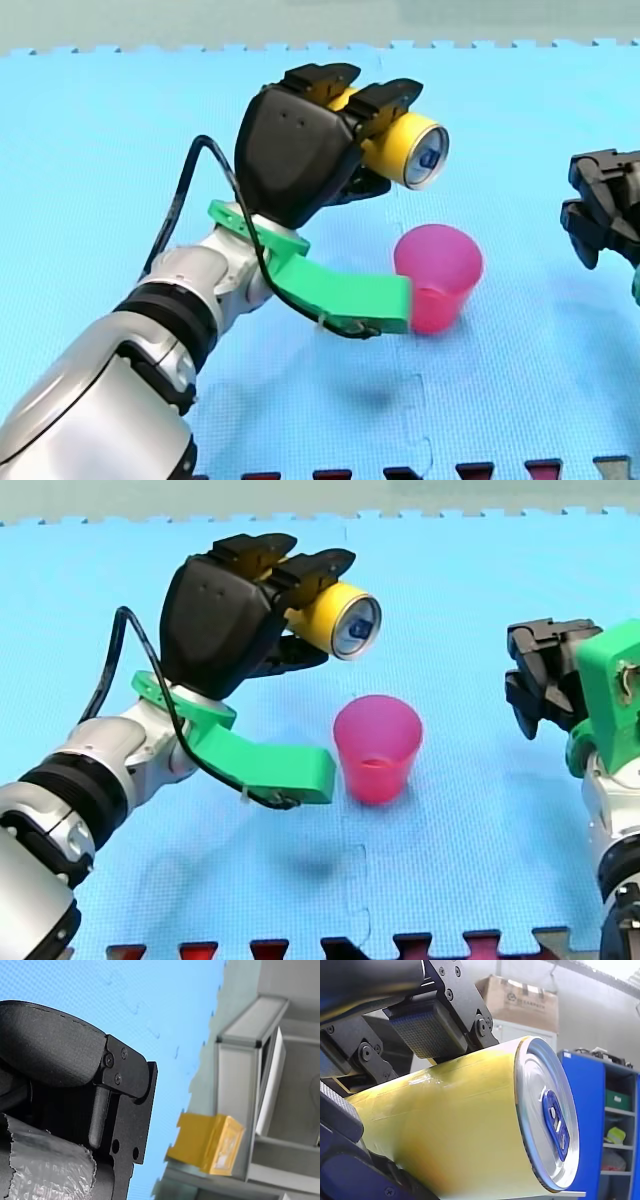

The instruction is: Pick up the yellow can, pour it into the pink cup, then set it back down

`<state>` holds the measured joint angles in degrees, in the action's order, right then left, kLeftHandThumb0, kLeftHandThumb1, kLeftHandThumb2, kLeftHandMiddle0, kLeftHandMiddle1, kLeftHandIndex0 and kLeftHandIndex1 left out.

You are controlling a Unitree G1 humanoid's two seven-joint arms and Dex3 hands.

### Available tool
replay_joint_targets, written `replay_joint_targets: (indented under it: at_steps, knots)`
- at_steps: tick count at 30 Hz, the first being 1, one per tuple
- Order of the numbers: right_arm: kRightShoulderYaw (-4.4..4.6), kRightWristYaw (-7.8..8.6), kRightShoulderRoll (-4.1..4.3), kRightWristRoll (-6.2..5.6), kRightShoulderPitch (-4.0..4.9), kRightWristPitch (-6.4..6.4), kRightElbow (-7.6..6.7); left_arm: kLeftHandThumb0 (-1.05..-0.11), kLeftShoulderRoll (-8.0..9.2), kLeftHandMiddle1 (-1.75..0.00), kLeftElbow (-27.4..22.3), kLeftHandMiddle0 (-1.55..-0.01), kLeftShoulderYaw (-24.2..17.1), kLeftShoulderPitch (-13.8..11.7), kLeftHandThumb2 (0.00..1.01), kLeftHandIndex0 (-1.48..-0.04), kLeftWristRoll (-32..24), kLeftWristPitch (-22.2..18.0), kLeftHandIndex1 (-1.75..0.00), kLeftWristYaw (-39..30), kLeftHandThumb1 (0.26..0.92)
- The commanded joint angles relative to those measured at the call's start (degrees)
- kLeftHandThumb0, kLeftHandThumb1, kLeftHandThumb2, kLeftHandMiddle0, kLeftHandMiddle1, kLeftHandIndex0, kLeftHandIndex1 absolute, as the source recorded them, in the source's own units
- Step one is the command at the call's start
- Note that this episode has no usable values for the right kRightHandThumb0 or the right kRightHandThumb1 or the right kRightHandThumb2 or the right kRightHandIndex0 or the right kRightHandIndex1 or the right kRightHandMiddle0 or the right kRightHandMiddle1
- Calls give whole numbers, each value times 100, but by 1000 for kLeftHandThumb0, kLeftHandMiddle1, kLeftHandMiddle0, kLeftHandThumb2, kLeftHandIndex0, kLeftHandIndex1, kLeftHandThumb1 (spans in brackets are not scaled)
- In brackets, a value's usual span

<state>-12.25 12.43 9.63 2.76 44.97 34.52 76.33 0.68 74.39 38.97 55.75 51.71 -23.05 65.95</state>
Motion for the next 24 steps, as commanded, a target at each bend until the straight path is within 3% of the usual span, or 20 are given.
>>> replay_joint_targets:
  at_steps: [1,6,14,19,22,23,24]
  knots:
    - [18,-48,16,14,-10,36,-3,-315,-14,-64,12,-1405,22,81,0,-1257,-1,10,-24,28,774]
    - [25,-69,31,29,-33,85,-7,-313,-17,-80,32,-1392,131,89,0,-1261,78,96,-25,-11,773]
    - [22,137,61,12,-36,143,-9,-313,-22,-104,53,-1347,268,103,0,-1256,188,213,-21,-29,772]
    - [2,175,71,-8,-34,135,-7,-305,-23,-132,67,-1330,273,95,1,-1253,175,241,-19,-57,773]
    - [-44,282,76,-71,-32,71,-2,-301,-11,-153,74,-1316,279,83,0,-1252,179,249,-17,-50,773]
    - [-59,316,77,-92,-33,57,-2,-299,-6,-204,77,-1289,283,80,0,-1251,182,254,-17,-48,773]
    - [-71,342,78,-107,-35,51,-2,-297,-2,-362,82,-1206,294,79,0,-1252,193,271,-16,-42,773]
